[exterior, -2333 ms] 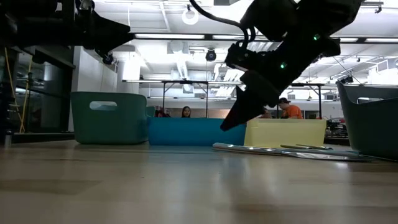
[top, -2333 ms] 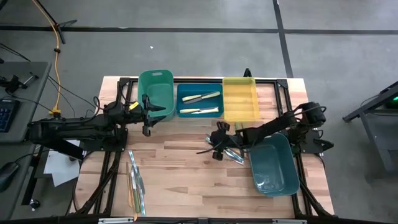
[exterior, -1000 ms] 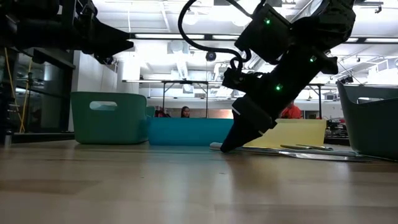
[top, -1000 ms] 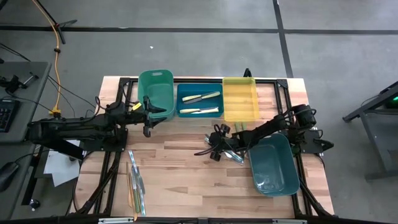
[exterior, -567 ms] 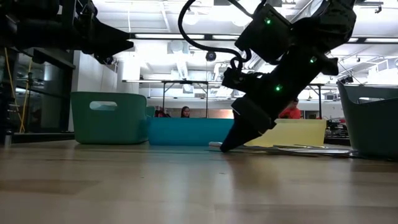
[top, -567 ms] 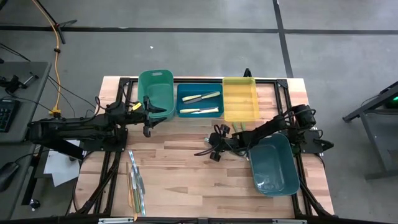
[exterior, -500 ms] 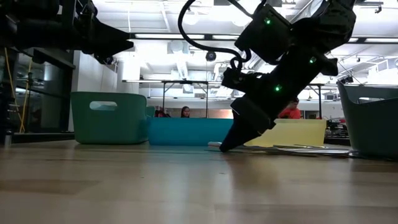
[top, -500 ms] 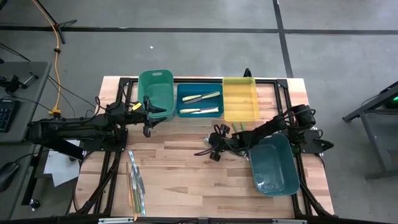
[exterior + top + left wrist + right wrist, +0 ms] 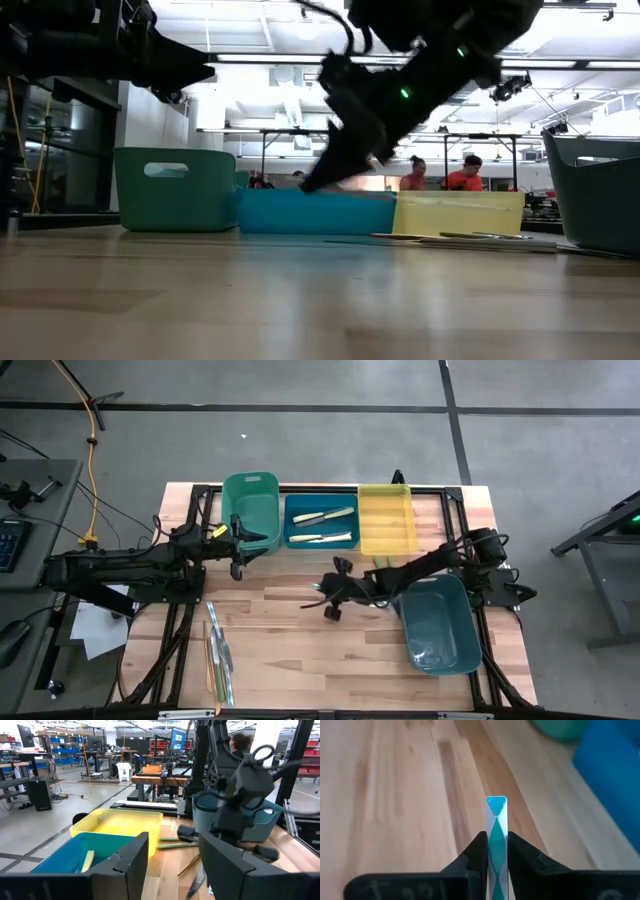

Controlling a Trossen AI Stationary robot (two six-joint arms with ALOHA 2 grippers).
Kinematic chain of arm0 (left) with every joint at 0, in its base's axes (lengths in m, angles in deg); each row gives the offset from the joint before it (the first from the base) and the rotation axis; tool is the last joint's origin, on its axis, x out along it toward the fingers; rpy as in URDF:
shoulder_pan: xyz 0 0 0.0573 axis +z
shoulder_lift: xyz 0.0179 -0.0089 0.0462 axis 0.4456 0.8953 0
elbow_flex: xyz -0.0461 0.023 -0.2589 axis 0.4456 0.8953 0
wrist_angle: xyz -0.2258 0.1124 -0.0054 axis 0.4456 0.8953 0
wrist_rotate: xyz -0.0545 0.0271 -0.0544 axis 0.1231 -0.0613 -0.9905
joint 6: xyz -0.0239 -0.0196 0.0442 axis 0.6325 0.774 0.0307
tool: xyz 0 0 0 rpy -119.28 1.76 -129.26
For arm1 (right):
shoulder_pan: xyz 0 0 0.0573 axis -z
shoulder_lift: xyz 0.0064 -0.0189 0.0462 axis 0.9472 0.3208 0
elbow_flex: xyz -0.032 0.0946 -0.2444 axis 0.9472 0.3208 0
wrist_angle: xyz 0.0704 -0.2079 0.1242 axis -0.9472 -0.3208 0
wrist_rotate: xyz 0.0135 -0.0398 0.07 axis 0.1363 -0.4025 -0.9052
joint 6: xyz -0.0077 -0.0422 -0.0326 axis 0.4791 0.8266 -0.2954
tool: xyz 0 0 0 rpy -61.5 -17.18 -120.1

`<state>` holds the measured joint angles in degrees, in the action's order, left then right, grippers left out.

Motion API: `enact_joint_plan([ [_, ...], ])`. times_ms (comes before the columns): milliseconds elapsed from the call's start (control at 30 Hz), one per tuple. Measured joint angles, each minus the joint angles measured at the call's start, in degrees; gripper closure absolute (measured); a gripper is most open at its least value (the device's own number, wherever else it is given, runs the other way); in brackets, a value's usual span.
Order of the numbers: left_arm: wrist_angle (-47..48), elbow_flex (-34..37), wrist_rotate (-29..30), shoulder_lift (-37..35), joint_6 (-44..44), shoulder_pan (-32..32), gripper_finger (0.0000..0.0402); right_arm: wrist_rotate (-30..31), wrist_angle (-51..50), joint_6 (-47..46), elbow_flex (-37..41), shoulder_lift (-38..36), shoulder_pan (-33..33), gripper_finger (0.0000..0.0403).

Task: Sort silverware by color (type)
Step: Put the blue knife into the green bin

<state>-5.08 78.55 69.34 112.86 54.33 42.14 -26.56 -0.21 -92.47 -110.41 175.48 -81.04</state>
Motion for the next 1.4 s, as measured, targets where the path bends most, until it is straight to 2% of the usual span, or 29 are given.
enact_joint_plan([
  [167,0.0,0.0,0.0,0.0,0.0,0.0,0.0236,-1.73,7.37,4.9,-2.73,-0.07,1.12,0.0357],
  [400,0.27,0.0,0.0,0.0,0.0,0.0,0.0236,-12.21,23.98,2.4,1.53,-0.12,7.74,0.0359],
  [533,0.88,0.0,0.0,0.0,0.0,0.0,0.0236,-16.55,39.98,-1.01,8.49,-0.44,9.61,0.0359],
  [700,0.23,0.01,0.0,0.02,-0.01,0.01,0.0236,-15.24,63.78,-3.12,17.92,-0.46,9.78,0.0359],
  [833,-4.83,0.02,0.0,0.66,0.0,0.0,0.0236,-14.0,76.78,-0.6,19.8,-0.57,9.88,0.0359],
  [933,-8.1,0.02,0.0,2.1,0.93,-0.02,0.0236,-15.03,77.72,1.71,17.07,-0.57,10.55,0.0359],
  [1067,-10.24,0.02,0.0,5.54,1.48,-0.02,0.0236,-17.8,73.82,4.54,11.26,-0.55,12.01,0.0359],
  [1200,-13.96,0.02,0.0,9.92,3.12,-0.02,0.0236,-23.06,69.43,5.73,5.69,-0.55,13.49,0.0359],
  [1400,-18.46,0.02,-0.02,14.81,6.31,-0.02,0.0236,-25.49,63.68,7.28,3.13,-0.55,13.6,0.0359],
])
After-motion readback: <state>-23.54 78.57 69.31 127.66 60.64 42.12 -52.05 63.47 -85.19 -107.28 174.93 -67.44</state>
